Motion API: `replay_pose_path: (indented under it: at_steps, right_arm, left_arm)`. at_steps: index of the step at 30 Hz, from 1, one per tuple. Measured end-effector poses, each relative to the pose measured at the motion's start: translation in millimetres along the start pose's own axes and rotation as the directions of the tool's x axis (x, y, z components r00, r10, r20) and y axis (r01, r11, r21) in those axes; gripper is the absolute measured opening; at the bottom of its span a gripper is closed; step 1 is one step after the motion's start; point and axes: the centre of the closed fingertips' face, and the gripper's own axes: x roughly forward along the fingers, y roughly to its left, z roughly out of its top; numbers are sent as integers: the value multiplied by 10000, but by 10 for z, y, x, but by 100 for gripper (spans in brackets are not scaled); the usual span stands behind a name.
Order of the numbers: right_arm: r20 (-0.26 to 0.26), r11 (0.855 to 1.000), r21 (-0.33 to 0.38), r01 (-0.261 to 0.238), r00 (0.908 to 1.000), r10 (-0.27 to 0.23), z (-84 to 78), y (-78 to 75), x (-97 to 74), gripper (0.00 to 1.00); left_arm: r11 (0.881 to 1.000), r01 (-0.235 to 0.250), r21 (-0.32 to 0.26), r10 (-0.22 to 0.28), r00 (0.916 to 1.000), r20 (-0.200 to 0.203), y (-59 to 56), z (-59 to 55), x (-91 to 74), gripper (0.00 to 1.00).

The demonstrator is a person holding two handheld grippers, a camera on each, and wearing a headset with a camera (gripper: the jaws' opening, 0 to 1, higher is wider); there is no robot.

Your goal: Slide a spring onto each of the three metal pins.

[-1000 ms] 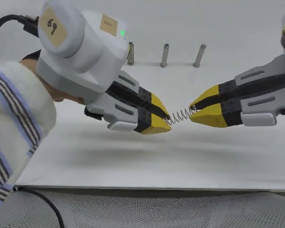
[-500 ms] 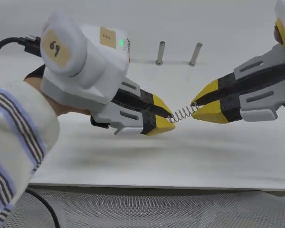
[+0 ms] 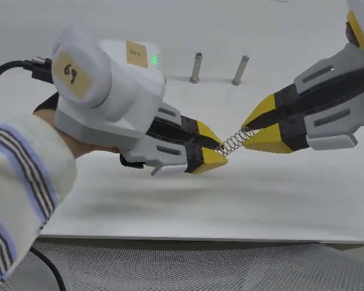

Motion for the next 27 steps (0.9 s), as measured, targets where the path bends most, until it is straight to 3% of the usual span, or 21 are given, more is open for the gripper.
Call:
replay_pose_path:
  at_steps: [10, 16, 22, 27]
  right_arm:
    - [-430, 9998, -173, -124, 9990, 116, 8, 41, 5, 7]
    - [-899, 9999, -88, -93, 9959, 85, -10, 46, 4, 7]
    - [-1643, 9997, 210, 152, 9863, -115, -85, -4, -15, 7]
    - [-1857, 9991, 344, 240, 9825, -172, -102, -22, -10, 7]
  left_arm:
    - [9995, 197, 232, -198, 9998, 56, -62, 10, 69, 2]
    - [9962, 368, 794, -371, 9993, 20, -68, 14, 113, 2]
    - [9937, 328, 1067, -318, 9994, -114, -28, 12, 143, 2]
    - [9922, 325, 1207, -302, 9993, -204, -11, 2, 154, 2]
